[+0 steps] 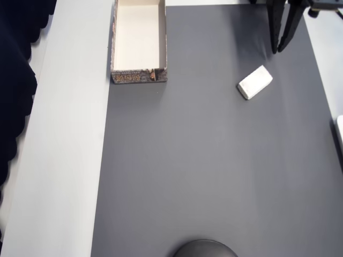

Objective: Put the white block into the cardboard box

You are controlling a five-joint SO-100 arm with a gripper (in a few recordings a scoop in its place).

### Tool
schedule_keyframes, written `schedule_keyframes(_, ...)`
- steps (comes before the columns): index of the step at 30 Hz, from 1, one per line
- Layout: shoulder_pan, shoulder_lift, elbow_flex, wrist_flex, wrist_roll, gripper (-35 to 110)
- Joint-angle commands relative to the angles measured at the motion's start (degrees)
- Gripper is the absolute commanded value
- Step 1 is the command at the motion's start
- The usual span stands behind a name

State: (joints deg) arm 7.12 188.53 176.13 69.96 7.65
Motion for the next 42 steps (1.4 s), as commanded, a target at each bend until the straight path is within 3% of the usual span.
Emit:
schedule_keyframes(1,-0.18,1.93,1.05,0.44,-0.44,-2)
schedule_keyframes(28,-0.53,0.26,-1.05,-0.18,-2.72,-2)
schedule_keyframes(42,4.13,-29.18,-26.46,-1.49,-2.55,-2)
